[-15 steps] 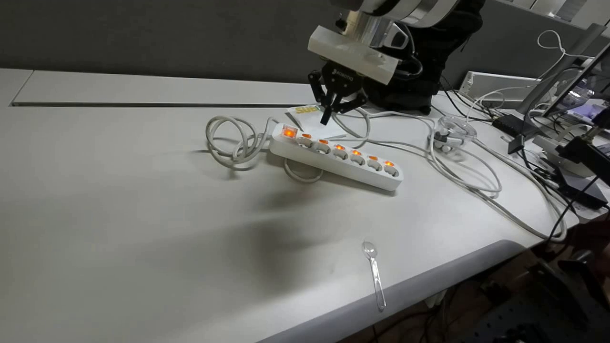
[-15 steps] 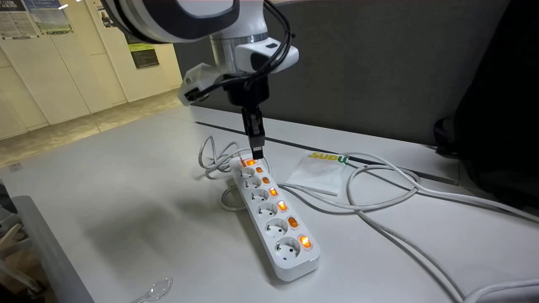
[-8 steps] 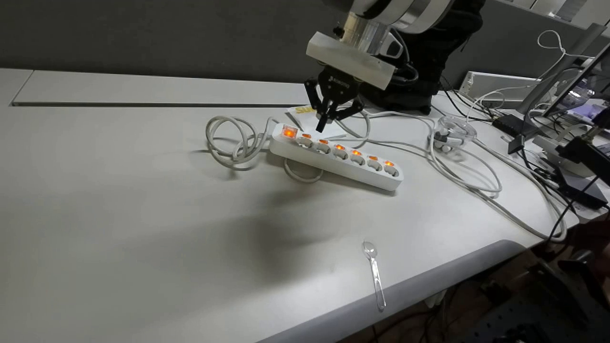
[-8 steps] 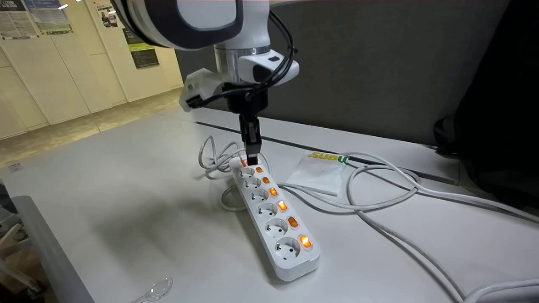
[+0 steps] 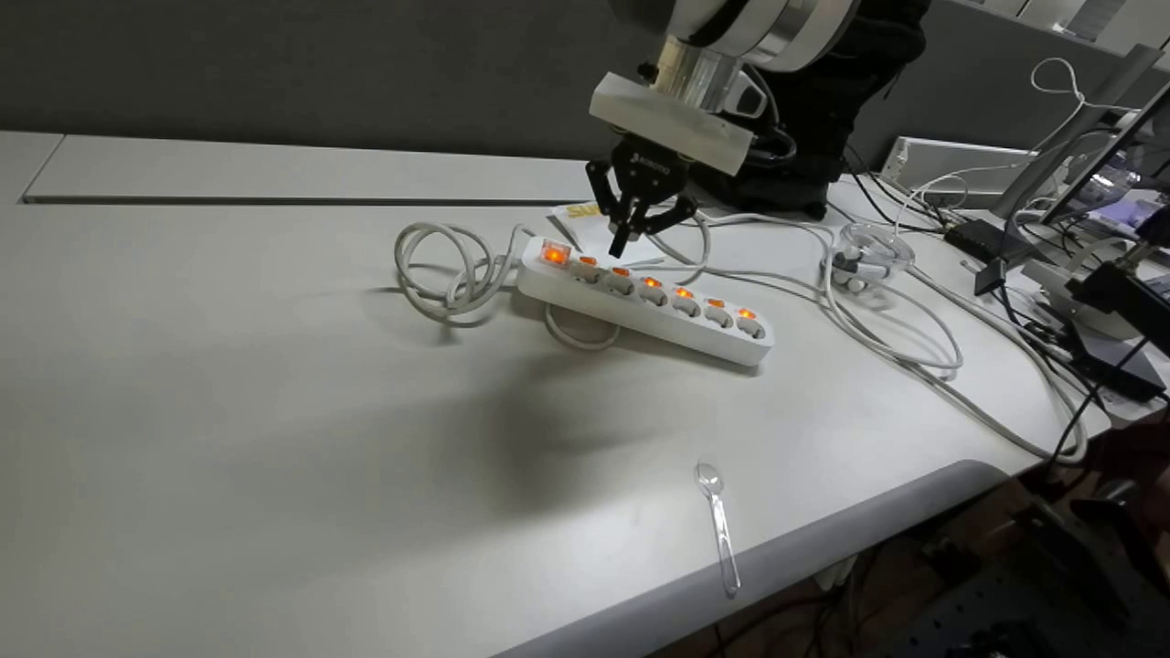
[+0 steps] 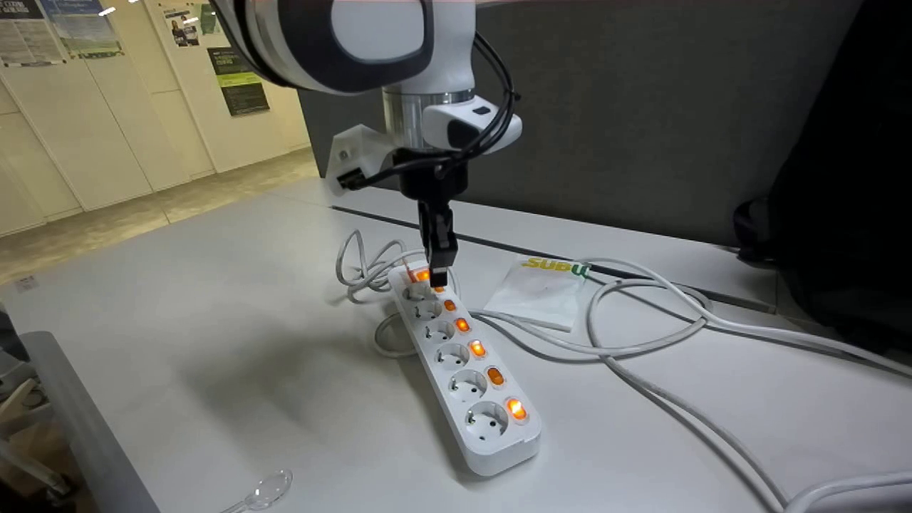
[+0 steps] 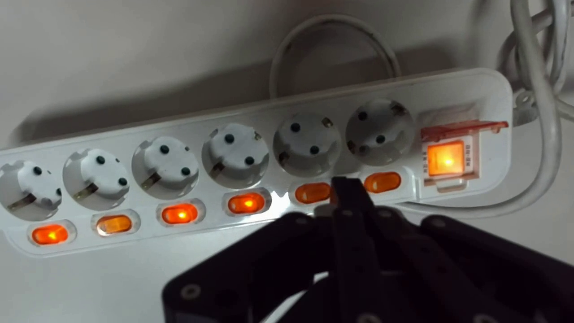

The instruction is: Turn on the switch of the first slot from the left on the adapter

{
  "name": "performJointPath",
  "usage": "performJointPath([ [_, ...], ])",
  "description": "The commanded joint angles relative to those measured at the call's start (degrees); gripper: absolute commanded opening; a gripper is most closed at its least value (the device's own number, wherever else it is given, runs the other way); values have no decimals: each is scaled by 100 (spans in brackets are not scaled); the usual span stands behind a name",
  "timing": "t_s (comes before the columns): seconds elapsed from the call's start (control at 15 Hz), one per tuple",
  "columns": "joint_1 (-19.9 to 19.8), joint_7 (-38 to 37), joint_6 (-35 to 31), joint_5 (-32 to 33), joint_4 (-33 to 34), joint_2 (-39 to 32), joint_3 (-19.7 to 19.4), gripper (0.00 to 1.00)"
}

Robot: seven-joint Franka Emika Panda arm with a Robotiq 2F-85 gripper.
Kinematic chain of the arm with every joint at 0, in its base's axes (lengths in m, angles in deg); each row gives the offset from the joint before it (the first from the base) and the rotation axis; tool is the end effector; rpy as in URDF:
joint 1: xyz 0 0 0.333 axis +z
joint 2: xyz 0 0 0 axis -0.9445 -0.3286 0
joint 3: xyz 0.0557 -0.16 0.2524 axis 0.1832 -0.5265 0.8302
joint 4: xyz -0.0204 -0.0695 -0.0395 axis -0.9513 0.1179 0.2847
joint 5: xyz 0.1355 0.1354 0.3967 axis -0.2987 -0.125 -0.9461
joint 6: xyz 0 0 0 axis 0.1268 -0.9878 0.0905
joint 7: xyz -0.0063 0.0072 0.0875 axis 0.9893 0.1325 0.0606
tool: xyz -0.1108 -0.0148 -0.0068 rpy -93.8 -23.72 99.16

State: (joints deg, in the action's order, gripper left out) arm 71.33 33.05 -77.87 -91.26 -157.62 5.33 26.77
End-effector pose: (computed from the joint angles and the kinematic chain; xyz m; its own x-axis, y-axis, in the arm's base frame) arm 0.6084 -0.0405 0.1307 0.7413 -0.6684 -0.0605 -0.6711 -0.7375 -0.0756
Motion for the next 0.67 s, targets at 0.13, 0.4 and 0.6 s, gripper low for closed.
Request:
performJointPath([
  [0.13, 126, -96, 59, 158, 297, -212, -201, 0],
  [0.4, 169, -109, -30, 185, 353, -278, -213, 0],
  [0.6, 203, -109, -35, 172, 388, -314, -194, 0],
])
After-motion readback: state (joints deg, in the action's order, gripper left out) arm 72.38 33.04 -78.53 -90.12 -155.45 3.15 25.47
